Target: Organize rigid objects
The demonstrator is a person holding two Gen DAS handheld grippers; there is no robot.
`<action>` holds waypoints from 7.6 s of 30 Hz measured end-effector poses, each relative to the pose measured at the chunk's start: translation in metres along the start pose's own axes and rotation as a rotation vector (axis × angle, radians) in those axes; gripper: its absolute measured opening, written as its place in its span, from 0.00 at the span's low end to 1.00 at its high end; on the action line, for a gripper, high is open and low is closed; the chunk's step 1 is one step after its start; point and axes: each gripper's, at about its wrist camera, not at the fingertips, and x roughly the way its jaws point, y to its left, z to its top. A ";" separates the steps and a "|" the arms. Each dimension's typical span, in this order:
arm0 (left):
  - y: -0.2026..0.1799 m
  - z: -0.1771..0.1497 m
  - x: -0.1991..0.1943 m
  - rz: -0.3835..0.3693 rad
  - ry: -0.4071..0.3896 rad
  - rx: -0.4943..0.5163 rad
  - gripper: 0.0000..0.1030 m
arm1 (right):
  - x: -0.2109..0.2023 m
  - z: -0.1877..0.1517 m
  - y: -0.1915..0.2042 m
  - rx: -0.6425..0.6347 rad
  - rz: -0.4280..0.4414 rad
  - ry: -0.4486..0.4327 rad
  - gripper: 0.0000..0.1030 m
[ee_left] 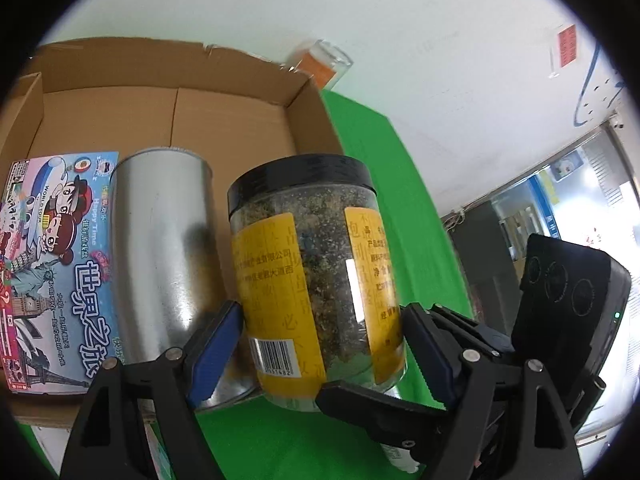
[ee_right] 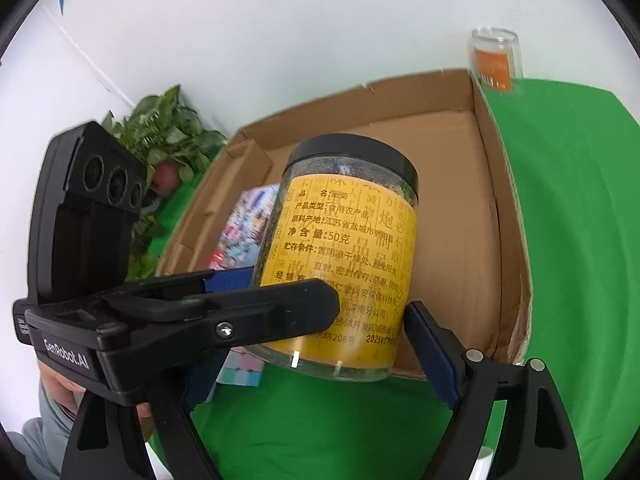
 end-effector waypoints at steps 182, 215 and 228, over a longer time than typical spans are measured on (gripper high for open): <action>-0.094 -0.043 -0.016 0.233 -0.169 0.276 0.47 | -0.072 -0.014 -0.028 -0.017 -0.312 -0.162 0.82; 0.013 -0.287 -0.148 0.341 -0.243 0.055 0.79 | -0.115 -0.320 0.185 -0.343 -0.263 -0.270 0.93; 0.030 -0.309 -0.064 -0.002 -0.024 -0.110 0.54 | -0.054 -0.363 0.230 -0.541 -0.088 -0.113 0.64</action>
